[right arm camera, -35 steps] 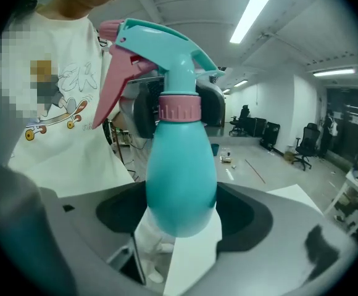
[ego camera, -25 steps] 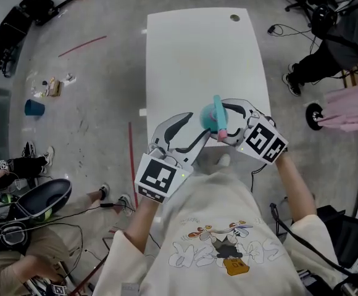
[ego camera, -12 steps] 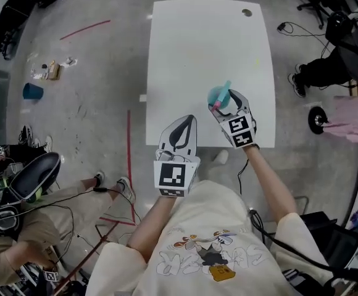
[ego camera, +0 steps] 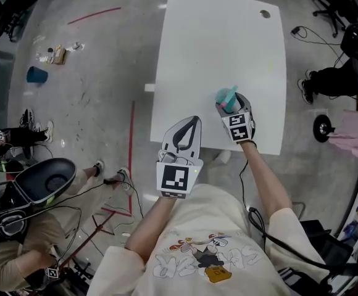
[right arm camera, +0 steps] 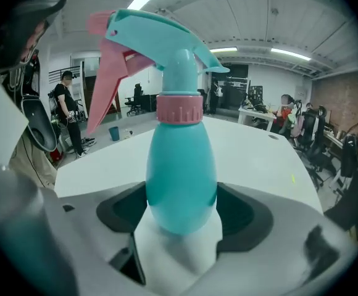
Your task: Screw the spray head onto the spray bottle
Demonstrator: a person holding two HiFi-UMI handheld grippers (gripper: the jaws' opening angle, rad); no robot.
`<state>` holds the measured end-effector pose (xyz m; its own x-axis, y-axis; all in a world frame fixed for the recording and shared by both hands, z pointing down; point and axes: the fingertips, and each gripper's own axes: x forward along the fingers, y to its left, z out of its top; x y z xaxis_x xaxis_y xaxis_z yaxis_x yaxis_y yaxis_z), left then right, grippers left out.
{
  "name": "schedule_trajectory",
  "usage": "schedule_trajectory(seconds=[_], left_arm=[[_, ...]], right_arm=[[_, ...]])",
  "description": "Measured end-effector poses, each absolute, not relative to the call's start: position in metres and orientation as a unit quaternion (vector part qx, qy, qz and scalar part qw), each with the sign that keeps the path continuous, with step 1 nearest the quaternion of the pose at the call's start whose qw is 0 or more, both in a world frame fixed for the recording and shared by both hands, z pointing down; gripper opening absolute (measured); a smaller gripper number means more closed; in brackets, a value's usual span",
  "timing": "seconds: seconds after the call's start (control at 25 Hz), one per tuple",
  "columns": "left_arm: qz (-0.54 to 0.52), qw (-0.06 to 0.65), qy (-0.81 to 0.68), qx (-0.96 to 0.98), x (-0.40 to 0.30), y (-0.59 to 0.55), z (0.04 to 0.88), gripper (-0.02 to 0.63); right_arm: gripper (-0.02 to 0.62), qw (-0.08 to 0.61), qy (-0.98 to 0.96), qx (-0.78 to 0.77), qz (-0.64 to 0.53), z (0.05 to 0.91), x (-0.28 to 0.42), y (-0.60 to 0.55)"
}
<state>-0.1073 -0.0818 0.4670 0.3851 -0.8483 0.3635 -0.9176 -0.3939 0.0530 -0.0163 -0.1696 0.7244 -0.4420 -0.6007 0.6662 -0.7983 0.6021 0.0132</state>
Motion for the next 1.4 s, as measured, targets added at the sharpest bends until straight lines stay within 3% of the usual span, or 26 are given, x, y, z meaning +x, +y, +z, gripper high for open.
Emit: schedule_trajectory(seconds=[0.48,0.72,0.76,0.8,0.84,1.08,1.4], left_arm=[[0.134,0.128,-0.511,0.839,-0.091,-0.088,0.461,0.005],[0.13,0.129,-0.507,0.842,-0.088,-0.087,0.452,0.005],[0.128,0.132,-0.506,0.843,-0.09,-0.086,0.448,0.005],[0.124,0.136,-0.504,0.844,-0.091,-0.085,0.444,0.005],[0.118,0.139,-0.502,0.846,-0.092,-0.084,0.438,0.005],[0.097,0.131,-0.484,0.86,-0.071,-0.084,0.418,0.005],[0.108,0.128,-0.47,0.867,-0.039,-0.075,0.421,0.005]], right_arm=[[0.359,0.319,-0.833,0.412,0.186,0.712,-0.015,-0.17],[0.355,0.262,-0.847,0.423,0.186,0.642,0.007,-0.14],[0.278,0.249,-0.846,0.438,0.176,0.62,0.013,-0.133],[0.07,0.234,-0.843,0.454,0.167,0.596,0.019,-0.126],[0.005,0.218,-0.842,0.465,0.165,0.573,0.023,-0.119],[0.005,0.159,-0.845,0.489,0.145,0.479,0.025,-0.091],[0.005,0.146,-0.85,0.491,0.123,0.45,0.033,-0.084]])
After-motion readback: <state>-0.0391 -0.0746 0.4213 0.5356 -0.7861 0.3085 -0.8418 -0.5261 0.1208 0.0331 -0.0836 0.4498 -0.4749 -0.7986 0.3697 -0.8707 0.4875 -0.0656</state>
